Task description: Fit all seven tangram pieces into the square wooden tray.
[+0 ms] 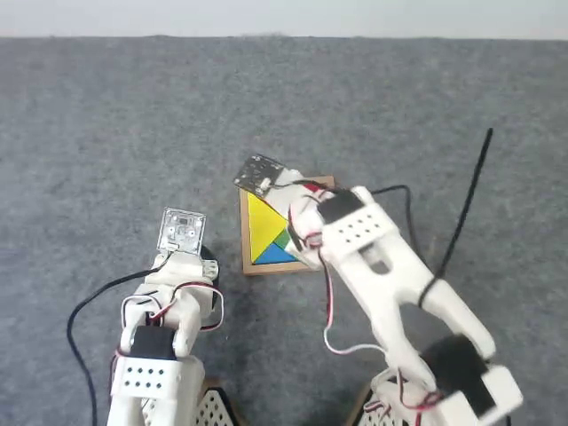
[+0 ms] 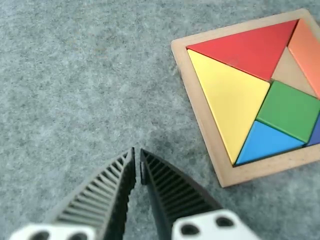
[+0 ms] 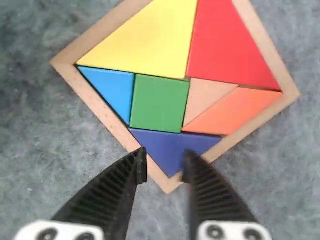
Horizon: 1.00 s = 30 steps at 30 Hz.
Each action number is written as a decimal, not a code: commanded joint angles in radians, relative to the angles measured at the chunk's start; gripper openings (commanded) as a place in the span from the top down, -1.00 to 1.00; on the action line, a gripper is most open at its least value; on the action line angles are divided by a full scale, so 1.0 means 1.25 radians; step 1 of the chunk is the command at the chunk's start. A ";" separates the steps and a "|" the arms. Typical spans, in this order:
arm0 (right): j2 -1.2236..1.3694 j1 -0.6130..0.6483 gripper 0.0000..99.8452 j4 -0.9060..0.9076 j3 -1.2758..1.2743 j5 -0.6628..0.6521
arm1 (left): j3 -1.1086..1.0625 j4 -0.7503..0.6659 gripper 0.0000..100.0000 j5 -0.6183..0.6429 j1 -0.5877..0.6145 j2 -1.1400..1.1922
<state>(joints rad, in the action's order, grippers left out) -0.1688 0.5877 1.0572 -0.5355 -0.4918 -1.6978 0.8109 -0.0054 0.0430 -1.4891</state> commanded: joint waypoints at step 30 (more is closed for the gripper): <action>-0.841 -0.252 0.98 -0.582 -0.896 0.071 | 0.007 0.004 0.97 0.006 0.004 -0.010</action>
<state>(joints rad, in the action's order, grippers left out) -1.0848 0.2900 0.4358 -1.5973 -0.4074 -1.6978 0.8109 -0.0054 0.0430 -1.4891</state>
